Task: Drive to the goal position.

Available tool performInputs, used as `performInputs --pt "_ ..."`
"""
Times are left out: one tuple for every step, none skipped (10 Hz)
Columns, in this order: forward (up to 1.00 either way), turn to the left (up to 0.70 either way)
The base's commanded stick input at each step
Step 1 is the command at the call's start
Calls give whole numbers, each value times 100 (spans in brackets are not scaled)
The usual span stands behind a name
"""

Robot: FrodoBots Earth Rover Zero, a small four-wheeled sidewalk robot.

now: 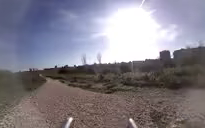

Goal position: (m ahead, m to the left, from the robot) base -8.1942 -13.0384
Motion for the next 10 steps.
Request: performInputs --pt "50 0" --pt "50 0" --pt "50 0" --pt "50 0" --pt "50 0" --pt "50 0" --pt "50 0" --pt "50 0" --pt "27 0" --pt "0 0"
